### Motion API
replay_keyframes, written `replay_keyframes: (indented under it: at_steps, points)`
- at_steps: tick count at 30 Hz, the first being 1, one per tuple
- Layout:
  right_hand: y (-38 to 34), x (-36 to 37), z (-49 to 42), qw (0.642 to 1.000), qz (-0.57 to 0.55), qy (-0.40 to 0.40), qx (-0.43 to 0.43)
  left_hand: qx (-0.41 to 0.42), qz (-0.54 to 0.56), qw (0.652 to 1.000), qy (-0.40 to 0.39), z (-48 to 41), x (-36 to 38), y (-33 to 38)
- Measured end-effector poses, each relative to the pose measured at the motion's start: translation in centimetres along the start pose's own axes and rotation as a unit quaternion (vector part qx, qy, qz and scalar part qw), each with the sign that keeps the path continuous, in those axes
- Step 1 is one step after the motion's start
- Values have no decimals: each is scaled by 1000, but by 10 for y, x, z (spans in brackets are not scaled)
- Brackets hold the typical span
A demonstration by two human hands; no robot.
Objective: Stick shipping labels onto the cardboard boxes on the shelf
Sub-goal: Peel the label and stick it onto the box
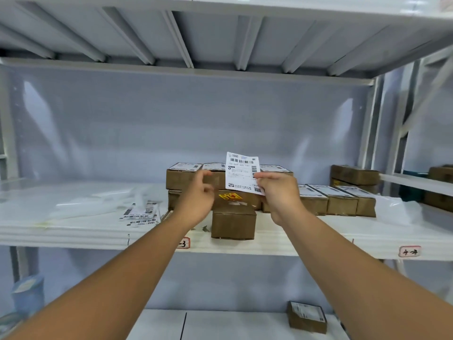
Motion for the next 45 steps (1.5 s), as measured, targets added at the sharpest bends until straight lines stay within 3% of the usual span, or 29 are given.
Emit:
replay_keyframes:
  at_steps: [3, 10, 17, 24, 45]
  points:
    - [15, 7, -10, 999, 29, -12, 32, 8, -27, 996, -89, 2, 12, -15]
    - [28, 12, -18, 990, 139, -15, 16, 42, -34, 991, -126, 2, 13, -20]
    - [32, 10, -25, 989, 143, -32, 16, 82, -63, 993, -50, 11, 28, -26]
    - [35, 7, -27, 988, 148, -40, 17, 119, -158, 980, -18, 15, 28, -25]
    - [35, 4, -16, 985, 168, -29, -21, 135, -207, 967, -52, 14, 27, -24]
Point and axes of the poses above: each hand's wrist, its own z-axis away from the middle knuckle, its own x-axis out of the palm, y = z × x, the point moved 3 cm from there along -z, towards the middle knuckle, and after that the axes turned 9 degrees about -z, right-handed, at the moved point
